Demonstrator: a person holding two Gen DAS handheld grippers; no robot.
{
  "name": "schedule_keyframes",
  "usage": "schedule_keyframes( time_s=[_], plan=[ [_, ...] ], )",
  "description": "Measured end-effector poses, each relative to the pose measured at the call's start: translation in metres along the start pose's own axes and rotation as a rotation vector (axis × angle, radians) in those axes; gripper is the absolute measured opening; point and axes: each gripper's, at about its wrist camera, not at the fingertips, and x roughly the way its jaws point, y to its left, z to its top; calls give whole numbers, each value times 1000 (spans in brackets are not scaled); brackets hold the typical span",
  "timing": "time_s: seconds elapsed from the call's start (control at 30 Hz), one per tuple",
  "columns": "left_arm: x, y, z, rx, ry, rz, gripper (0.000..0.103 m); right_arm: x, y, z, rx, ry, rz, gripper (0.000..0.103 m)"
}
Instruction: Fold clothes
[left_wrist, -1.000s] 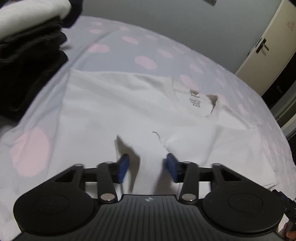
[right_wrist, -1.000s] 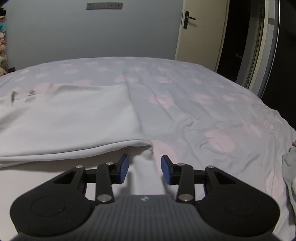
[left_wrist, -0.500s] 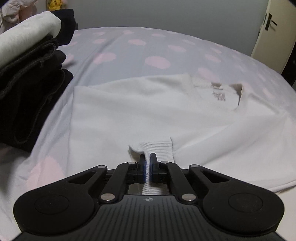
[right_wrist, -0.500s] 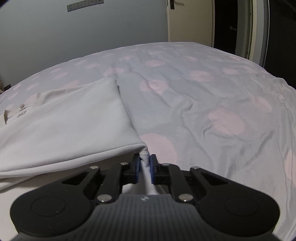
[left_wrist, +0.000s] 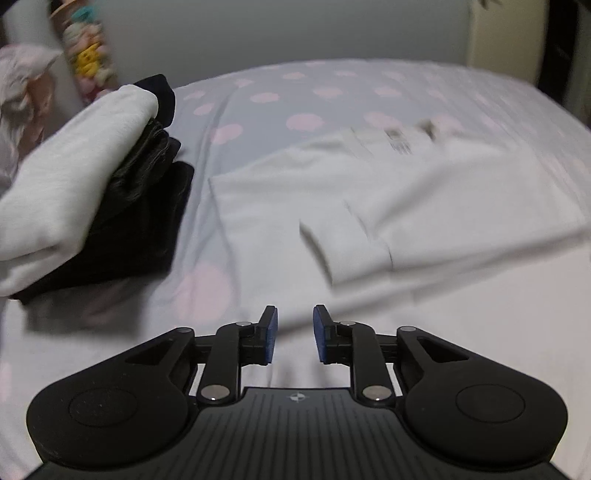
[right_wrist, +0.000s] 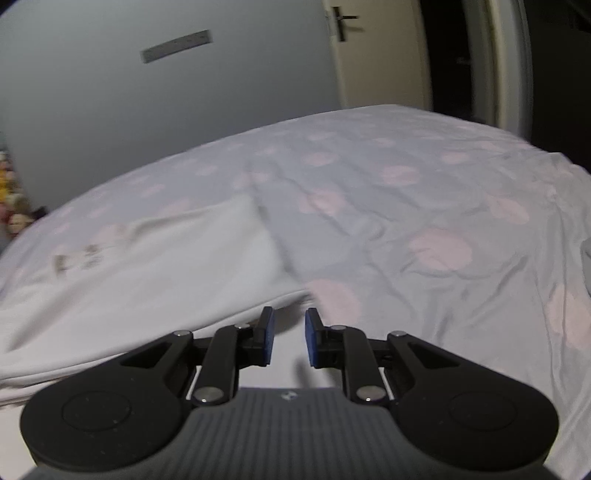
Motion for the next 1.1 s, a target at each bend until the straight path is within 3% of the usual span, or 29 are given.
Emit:
schedule_keyframes(
  time_s=[0.07,0.17,0.2,0.47,0.67,0.83,0.97,1.0,1.1],
  plan=[
    [-21,4,-17,25,44,-16,35,-20,2,5,-14,33,61,21],
    [-43,8,-42,33,126,-48,45,-46,-2,12,-62,158,147,41],
    [-49,9,-51,29,156,-60,47,-53,-5,13,-80,210,163,41],
    [-48,-14,-128,-19,419,-113,51,-78,-59,-13,-179,582,131,47],
    [-36,-28,-162,-81,566,-131,51,-83,-95,-37,-104,775,100,48],
    [-29,-28,-180,-160,629,-141,52,-82,-108,-44,0,852,171,46],
    [-27,-25,-189,-237,647,-175,51,-86,-103,-42,-33,843,194,46],
    [-26,-26,-190,-247,653,-185,51,-87,-102,-42,-45,839,198,42],
    [-29,-35,-190,-231,644,-198,36,-93,-99,-38,-75,811,205,26]
  ],
)
